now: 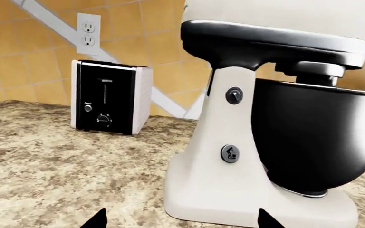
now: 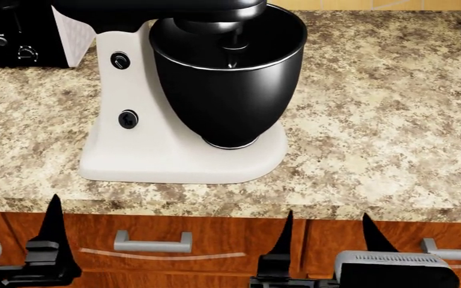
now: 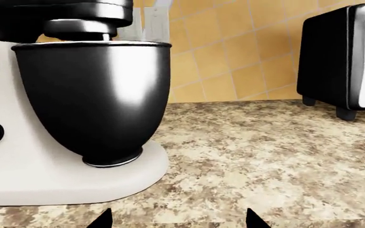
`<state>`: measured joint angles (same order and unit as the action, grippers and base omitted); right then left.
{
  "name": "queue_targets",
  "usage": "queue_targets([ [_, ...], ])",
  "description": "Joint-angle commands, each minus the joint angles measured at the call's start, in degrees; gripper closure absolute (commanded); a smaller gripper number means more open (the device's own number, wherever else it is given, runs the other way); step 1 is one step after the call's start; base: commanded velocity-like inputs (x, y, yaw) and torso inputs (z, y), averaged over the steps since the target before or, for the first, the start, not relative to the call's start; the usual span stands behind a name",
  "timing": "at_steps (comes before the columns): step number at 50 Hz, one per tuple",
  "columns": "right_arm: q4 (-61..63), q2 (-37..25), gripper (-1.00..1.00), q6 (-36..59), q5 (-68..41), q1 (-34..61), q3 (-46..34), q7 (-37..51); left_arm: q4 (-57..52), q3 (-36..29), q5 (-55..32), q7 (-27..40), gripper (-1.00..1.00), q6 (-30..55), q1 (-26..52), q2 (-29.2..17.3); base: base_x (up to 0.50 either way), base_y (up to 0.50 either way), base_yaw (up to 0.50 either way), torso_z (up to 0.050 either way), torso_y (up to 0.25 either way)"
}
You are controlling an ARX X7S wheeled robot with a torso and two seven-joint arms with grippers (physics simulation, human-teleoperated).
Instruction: Open the stand mixer head.
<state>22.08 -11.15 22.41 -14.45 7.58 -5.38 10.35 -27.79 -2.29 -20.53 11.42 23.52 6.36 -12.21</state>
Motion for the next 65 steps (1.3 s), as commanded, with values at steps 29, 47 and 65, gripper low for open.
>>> queue_targets([
  [29, 7.29, -2.85, -1.00, 8.62, -3.23, 9.08, 1.87, 3.46, -8.09, 1.33, -6.54, 5.45, -1.00, 13.85, 11.67, -2.13, 0.19, 0.00, 0.00, 0.000, 0.000],
  [47, 4.78, -2.39, -1.00, 7.94, -4.12, 9.38, 1.75, 3.68, -6.88, -8.59, -1.34, 0.67, 1.00, 14.21, 11.00, -7.15, 0.00, 0.00, 0.00, 0.000, 0.000],
  [65, 4.58, -2.88, -1.00, 7.25, -4.39, 9.30, 1.64, 3.99, -3.48, -24.84, 9.37, -4.98, 1.00, 20.08, 20.93, -14.73, 0.00, 0.00, 0.00, 0.000, 0.000],
])
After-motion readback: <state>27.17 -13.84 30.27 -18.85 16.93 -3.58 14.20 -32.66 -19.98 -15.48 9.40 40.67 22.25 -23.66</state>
